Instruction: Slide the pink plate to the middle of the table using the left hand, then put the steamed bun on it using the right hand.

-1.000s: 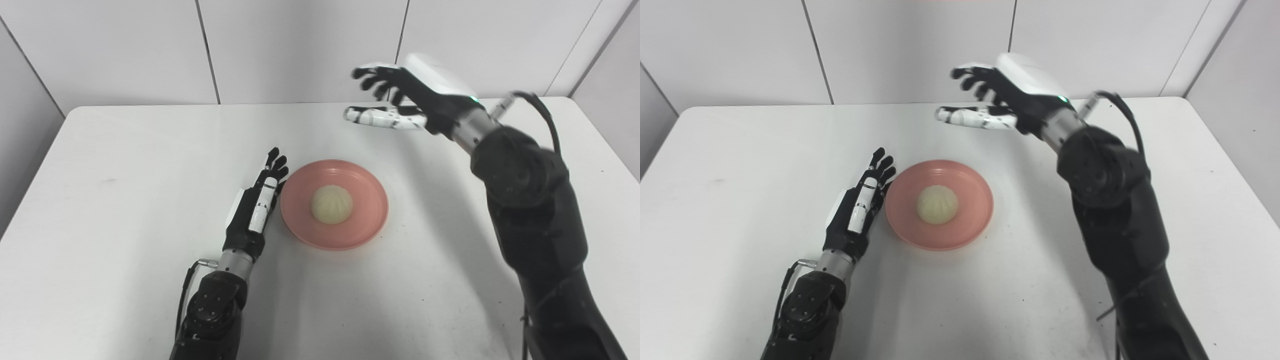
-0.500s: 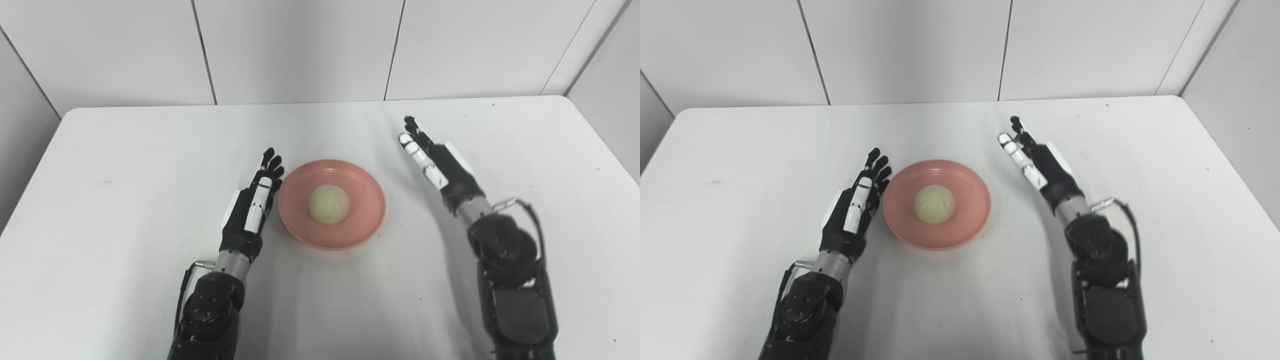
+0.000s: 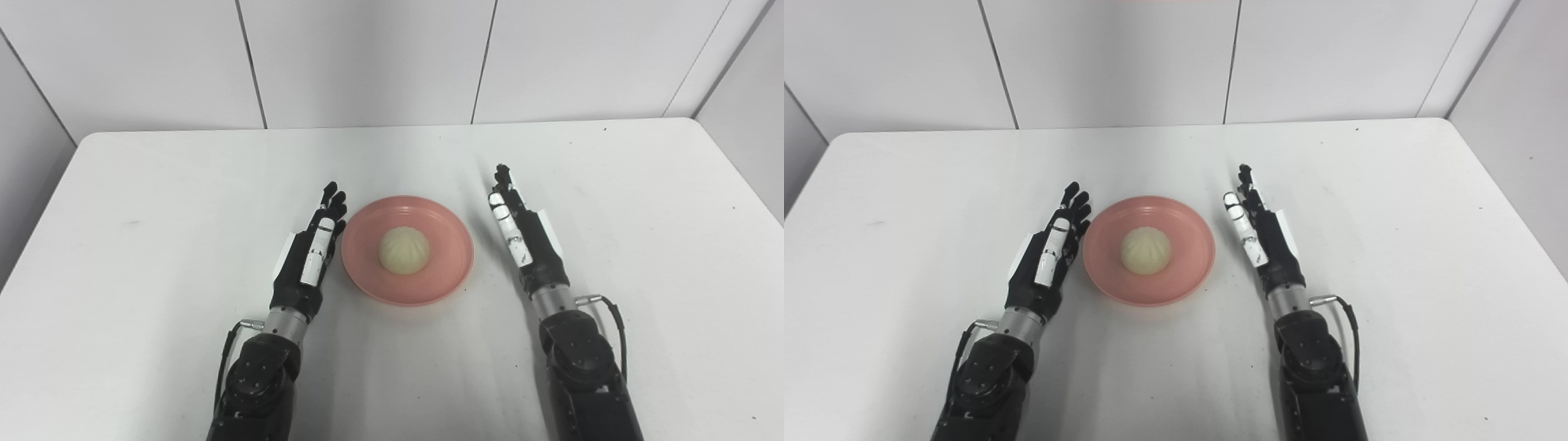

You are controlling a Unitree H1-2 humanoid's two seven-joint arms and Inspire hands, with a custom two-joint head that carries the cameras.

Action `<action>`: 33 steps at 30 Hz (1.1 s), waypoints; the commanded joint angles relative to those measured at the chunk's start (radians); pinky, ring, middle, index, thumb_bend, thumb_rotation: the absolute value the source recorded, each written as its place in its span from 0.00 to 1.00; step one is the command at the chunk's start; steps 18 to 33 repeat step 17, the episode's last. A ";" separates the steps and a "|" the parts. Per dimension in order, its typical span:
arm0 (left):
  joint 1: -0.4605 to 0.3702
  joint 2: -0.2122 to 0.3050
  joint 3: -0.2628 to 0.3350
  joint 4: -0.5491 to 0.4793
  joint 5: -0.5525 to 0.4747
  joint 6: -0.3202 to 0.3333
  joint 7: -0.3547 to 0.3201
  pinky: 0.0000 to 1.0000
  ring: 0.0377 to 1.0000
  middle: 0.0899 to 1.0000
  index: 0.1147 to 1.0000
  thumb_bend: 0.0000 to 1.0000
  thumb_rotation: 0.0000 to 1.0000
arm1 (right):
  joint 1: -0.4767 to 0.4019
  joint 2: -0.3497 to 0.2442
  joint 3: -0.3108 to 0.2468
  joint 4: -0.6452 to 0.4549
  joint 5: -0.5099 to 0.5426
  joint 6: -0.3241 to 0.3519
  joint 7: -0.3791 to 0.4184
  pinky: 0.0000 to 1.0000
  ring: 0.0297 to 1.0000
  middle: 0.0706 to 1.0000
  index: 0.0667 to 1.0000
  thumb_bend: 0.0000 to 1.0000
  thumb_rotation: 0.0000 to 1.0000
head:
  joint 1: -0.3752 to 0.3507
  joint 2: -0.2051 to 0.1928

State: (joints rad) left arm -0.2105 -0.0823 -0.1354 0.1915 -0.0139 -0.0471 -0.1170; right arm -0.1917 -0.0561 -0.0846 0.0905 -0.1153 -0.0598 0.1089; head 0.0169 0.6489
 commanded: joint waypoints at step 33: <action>0.153 0.007 0.011 0.013 0.015 -0.060 0.038 1.00 1.00 1.00 1.00 0.38 1.00 | 0.078 0.024 0.048 0.030 0.143 -0.038 0.006 1.00 1.00 1.00 1.00 0.21 1.00 | 0.050 -0.028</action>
